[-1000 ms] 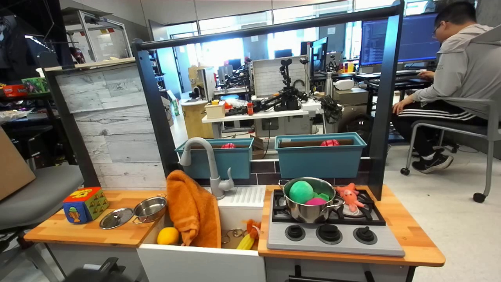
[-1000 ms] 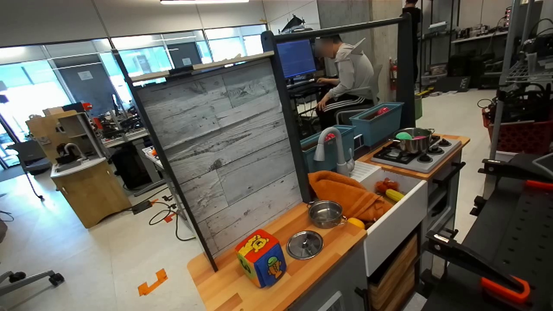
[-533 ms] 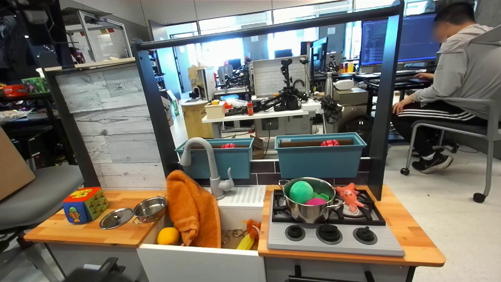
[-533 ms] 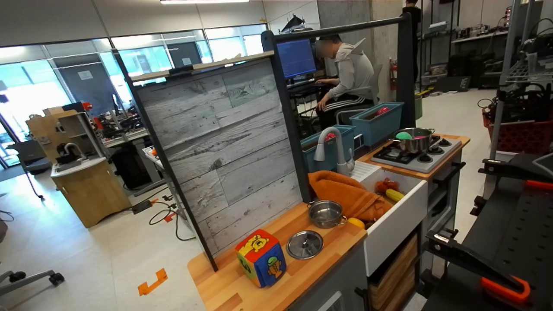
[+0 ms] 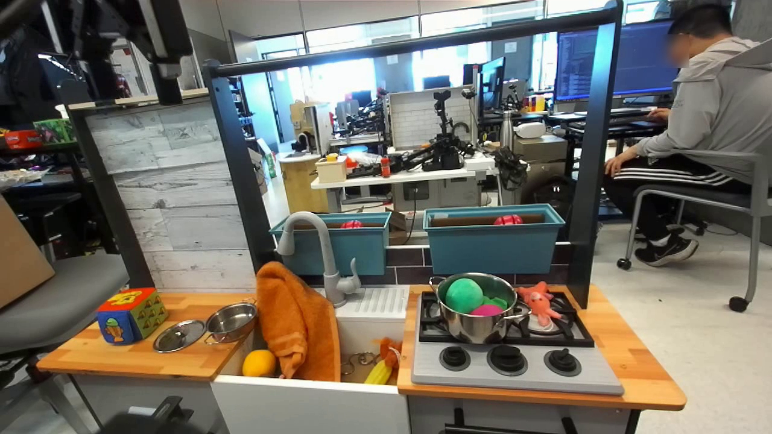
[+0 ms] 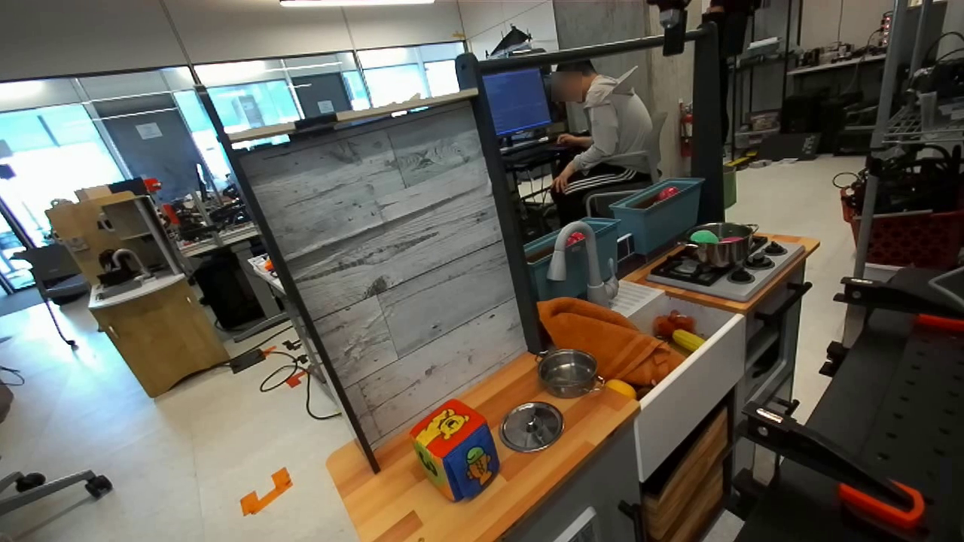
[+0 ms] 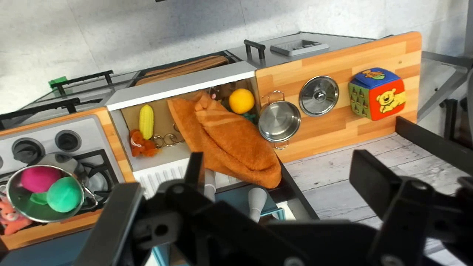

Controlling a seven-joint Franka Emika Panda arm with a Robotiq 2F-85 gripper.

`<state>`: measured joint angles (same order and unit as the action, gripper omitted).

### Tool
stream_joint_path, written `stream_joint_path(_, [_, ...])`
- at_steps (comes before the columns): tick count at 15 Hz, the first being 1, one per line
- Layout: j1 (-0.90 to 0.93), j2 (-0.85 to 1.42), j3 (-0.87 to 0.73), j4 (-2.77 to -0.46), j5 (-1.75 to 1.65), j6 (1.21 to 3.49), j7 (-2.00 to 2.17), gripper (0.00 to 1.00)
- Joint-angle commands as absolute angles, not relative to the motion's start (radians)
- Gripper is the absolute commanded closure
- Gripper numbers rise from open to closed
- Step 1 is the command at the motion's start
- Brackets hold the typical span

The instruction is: Put the green object inside the sink

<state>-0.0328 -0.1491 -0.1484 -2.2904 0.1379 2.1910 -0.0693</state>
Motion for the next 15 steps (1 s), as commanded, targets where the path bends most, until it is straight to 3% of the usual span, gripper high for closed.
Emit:
stream_joint_path(1, [-0.061,-0.036,-0.145,-2.206,0.185,2.179,-0.075,0.0])
stream_joint_path(15, [-0.186,0.313,-0.143,-1.981,0.413,2.203,-0.055,0.0])
